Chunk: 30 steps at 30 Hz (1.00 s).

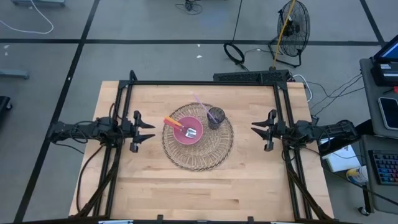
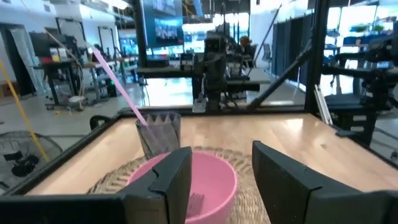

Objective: Pick & Place Utensil
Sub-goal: Return to Home Position

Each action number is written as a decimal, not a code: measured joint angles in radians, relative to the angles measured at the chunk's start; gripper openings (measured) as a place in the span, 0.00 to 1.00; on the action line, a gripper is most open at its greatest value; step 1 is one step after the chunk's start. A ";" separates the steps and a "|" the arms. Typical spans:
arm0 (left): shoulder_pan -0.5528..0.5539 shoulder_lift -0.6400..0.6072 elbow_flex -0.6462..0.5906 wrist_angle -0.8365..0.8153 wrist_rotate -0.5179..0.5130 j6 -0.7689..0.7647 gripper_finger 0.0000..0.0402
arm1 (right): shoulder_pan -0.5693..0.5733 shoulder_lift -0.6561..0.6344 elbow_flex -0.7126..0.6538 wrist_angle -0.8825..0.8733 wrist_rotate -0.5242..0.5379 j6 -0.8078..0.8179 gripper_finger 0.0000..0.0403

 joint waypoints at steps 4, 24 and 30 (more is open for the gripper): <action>-0.015 0.000 0.033 -0.057 0.009 0.002 0.42 | 0.000 0.000 0.000 -0.005 -0.002 0.008 0.22; -0.063 0.001 0.044 -0.158 -0.045 -0.017 0.42 | 0.000 0.000 0.000 -0.042 0.006 0.042 0.22; -0.063 0.003 0.043 -0.159 -0.013 -0.024 0.42 | 0.000 0.000 -0.015 -0.050 0.003 0.060 0.22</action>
